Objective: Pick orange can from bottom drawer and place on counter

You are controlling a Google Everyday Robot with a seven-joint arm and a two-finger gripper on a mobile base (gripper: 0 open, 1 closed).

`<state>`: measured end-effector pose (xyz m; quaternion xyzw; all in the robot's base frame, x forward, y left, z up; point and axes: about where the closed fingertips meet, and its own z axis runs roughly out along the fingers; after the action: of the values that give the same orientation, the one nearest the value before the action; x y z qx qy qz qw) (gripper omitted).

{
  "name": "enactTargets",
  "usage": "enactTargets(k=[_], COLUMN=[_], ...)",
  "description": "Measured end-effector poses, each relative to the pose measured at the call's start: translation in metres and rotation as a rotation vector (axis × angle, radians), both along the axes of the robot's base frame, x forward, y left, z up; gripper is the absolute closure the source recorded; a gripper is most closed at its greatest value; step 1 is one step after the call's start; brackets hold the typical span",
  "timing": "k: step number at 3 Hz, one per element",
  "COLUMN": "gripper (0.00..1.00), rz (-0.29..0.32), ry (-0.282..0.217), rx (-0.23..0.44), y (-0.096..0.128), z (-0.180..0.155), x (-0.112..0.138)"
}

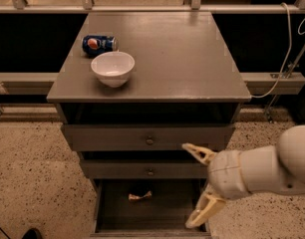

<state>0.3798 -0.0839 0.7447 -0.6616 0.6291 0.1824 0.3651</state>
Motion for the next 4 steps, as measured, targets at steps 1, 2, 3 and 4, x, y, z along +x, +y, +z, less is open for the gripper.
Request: enactTargets(k=[1, 2, 3, 4], gripper=[0.0, 0.0, 0.0, 0.0], rz=[0.058, 0.07, 0.127, 0.127], ry=[-0.018, -0.091, -0.222, -0.215], rx=[-0.018, 0.018, 0.073, 0.073], y=[0.022, 0.036, 0.032, 0.034], z=[-0.053, -0.114, -0.162, -0.164], x=[0.014, 0.03, 0.067, 0.064])
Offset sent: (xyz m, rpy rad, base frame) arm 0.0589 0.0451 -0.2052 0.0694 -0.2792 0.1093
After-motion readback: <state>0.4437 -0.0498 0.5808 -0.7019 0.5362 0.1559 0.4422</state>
